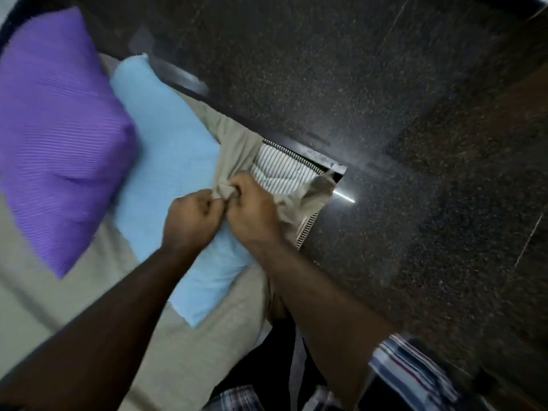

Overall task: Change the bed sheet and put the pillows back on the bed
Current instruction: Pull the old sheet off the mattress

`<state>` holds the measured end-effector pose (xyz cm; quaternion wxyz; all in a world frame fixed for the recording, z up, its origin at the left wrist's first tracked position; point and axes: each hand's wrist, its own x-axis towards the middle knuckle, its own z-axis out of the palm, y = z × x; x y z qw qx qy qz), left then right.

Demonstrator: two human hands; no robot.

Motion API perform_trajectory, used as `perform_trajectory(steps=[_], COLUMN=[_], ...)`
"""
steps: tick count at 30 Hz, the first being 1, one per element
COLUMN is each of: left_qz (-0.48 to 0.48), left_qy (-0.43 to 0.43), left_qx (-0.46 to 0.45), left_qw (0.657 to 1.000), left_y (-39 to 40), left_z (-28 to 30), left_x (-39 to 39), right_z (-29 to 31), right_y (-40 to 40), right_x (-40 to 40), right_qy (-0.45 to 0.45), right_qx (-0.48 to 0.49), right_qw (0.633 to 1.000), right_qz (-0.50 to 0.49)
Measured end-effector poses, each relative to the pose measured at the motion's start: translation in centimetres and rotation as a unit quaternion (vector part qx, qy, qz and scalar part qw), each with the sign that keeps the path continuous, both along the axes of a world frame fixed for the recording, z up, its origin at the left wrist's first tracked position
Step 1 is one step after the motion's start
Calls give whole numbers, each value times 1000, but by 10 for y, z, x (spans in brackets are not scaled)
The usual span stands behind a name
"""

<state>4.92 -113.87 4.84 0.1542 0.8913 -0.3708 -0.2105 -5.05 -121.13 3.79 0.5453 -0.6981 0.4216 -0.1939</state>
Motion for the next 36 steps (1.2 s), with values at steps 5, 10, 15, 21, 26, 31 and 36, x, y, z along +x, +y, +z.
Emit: perform_trajectory(steps=[5,10,15,21,26,31,36], left_qz=[21,-15,-31,-28,21,84,154], left_qy=[55,39,15,-22,-48,-56,-60], left_qx=[178,152,121,80,118,144,129], left_qw=[982,988,992,996,992,984,978], left_y=[53,58,36,-23,-114,-203,-255], left_z=[-9,2,20,14,15,33,47], left_x=[28,13,-4,-18,-27,-30,-16], right_z=[-3,11,29,41,40,57,74], right_y=[23,7,-12,-71,-162,-252,-307], right_x=[17,-20,-32,-30,-23,-10,21], right_qy=[217,368,358,333,309,272,264], right_qx=[-66,-46,-12,-75,-156,-220,-229], right_qw=[952,901,896,898,871,843,817], right_qz=[207,227,262,278,349,408,460])
